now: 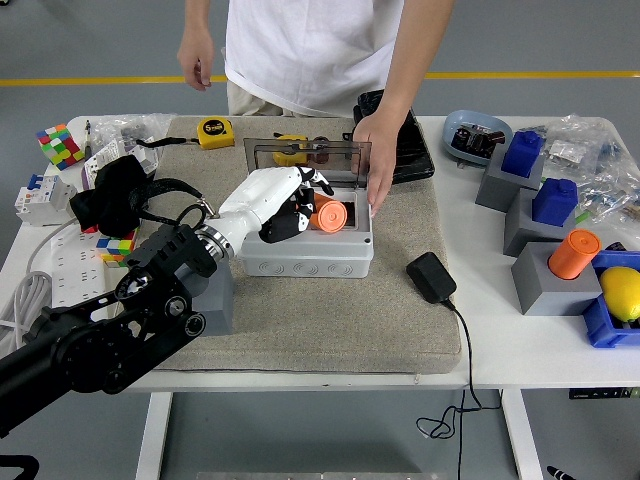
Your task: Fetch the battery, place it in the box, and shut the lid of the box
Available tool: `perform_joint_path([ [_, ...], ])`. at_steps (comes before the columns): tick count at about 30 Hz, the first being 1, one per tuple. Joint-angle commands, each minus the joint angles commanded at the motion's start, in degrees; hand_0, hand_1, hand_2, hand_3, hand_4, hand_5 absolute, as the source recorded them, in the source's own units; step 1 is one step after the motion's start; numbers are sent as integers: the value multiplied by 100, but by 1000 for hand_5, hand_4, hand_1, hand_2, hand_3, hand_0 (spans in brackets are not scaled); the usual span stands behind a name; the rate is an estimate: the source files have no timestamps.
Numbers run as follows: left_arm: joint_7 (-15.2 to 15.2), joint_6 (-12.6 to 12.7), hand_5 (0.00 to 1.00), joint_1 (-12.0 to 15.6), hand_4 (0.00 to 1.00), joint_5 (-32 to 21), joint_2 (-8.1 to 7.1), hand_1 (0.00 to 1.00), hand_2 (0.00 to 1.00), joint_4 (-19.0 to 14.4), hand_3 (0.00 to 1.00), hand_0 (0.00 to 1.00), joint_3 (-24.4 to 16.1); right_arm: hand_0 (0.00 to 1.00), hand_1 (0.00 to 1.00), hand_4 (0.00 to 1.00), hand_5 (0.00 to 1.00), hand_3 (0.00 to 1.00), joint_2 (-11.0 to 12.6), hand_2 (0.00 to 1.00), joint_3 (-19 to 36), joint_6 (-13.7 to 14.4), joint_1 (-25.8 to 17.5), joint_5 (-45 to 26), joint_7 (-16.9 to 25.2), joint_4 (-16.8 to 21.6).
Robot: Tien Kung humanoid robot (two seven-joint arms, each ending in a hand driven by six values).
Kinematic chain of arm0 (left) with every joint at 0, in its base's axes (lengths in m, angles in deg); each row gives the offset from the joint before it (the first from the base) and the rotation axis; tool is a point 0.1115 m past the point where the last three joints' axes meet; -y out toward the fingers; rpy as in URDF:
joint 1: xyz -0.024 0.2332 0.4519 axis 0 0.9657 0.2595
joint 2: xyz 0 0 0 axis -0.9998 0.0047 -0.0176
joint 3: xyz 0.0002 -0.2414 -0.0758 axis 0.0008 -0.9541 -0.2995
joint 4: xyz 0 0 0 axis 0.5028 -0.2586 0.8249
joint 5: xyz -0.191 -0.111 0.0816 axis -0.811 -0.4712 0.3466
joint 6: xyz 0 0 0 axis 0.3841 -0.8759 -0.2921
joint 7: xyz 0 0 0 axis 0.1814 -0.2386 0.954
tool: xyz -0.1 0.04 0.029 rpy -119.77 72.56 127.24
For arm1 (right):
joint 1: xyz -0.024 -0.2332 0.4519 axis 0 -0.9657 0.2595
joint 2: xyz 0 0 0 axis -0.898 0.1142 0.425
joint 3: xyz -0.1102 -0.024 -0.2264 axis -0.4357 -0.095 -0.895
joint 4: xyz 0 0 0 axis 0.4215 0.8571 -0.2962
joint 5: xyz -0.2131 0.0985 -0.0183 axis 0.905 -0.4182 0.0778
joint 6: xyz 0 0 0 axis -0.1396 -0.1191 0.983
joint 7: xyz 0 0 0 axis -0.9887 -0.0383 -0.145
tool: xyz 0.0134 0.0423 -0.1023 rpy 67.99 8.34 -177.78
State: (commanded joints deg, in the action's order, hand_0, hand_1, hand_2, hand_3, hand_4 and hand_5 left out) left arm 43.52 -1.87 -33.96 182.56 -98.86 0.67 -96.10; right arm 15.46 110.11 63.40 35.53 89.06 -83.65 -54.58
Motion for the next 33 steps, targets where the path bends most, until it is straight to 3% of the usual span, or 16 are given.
perform_joint_path([
  [12,201,90,2,-181,2,-307,510,436,430,456,625,334,73,651,671,957,543,581,-25,687,-201,2,-6,-164,46,0],
  [16,251,107,2,-262,2,-343,587,436,430,458,625,334,49,651,671,957,543,581,-25,687,-249,5,3,-202,59,0],
  [25,352,121,2,-248,2,-388,537,435,426,233,615,331,42,651,671,956,543,580,-20,687,-169,7,-8,-141,36,0],
  [33,587,81,2,-109,2,-737,321,451,444,-232,603,332,192,651,671,957,542,581,-19,687,-189,11,-5,-158,52,0],
])
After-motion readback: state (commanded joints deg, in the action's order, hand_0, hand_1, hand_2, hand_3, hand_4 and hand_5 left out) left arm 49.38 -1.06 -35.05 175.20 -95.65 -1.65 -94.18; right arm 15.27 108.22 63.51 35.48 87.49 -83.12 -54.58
